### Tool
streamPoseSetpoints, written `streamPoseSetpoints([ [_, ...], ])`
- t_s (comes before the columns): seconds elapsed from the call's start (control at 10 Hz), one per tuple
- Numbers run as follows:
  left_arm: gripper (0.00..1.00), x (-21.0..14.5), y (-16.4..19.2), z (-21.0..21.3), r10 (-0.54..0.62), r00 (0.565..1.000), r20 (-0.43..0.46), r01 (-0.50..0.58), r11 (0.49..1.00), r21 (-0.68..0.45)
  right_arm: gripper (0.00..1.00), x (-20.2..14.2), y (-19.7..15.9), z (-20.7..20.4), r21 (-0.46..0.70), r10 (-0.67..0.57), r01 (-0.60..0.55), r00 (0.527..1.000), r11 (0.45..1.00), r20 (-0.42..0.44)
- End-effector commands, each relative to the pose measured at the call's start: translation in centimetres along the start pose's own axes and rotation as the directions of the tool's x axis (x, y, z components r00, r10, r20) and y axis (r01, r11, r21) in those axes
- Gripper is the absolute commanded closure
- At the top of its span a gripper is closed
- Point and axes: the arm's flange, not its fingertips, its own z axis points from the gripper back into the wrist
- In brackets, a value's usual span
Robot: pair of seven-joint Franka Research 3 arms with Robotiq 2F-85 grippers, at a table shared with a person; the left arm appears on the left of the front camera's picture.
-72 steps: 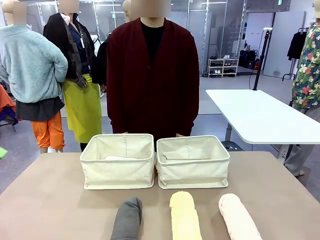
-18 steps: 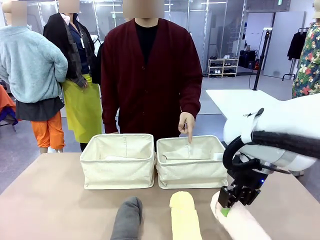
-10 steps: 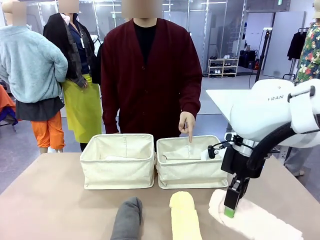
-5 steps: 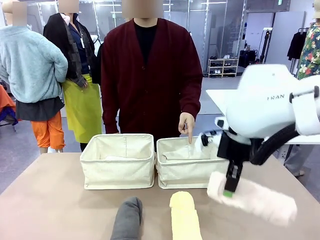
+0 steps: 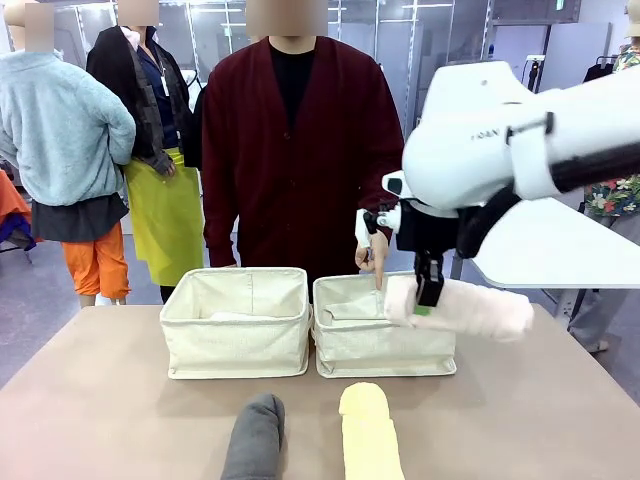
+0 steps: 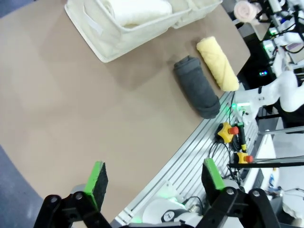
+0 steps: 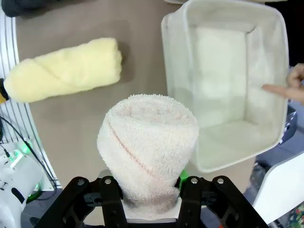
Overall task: Divide the towels into two baskets.
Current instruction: Pick up one hotel-folded towel from the bottom of the table and place it in the Fabric basket indicated by the person.
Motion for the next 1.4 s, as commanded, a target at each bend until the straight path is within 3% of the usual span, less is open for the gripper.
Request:
streamPoseSetpoints([
  [0.0, 0.00, -0.2, -0.2, 0.0, 0.001, 1.000, 0.002, -0.001, 1.000, 0.011, 0.63, 3.5, -2.7, 0.0, 0.036, 0.068, -0.067, 0.997, 0.997, -0.023],
  [0.2, 0.00, -0.2, -0.2, 0.0, 0.001, 1.000, 0.002, -0.001, 1.000, 0.011, 0.63, 6.2, -5.8, -1.7, 0.072, 0.095, -0.089, 0.992, 0.993, -0.081],
  [0.5, 0.00, -0.2, -0.2, 0.0, 0.001, 1.000, 0.002, -0.001, 1.000, 0.011, 0.63, 8.8, -11.6, -5.5, 0.035, 0.156, -0.153, 0.980, 0.988, -0.123],
  [1.0, 0.00, -0.2, -0.2, 0.0, 0.001, 1.000, 0.002, -0.001, 1.000, 0.011, 0.63, 8.9, -16.4, -10.1, 0.086, 0.115, -0.107, 0.989, 0.991, -0.095],
  [1.3, 0.00, -0.2, -0.2, 0.0, 0.001, 1.000, 0.002, -0.001, 1.000, 0.011, 0.23, 8.5, -16.5, -11.6, 0.112, 0.118, -0.104, 0.985, 0.988, -0.127],
])
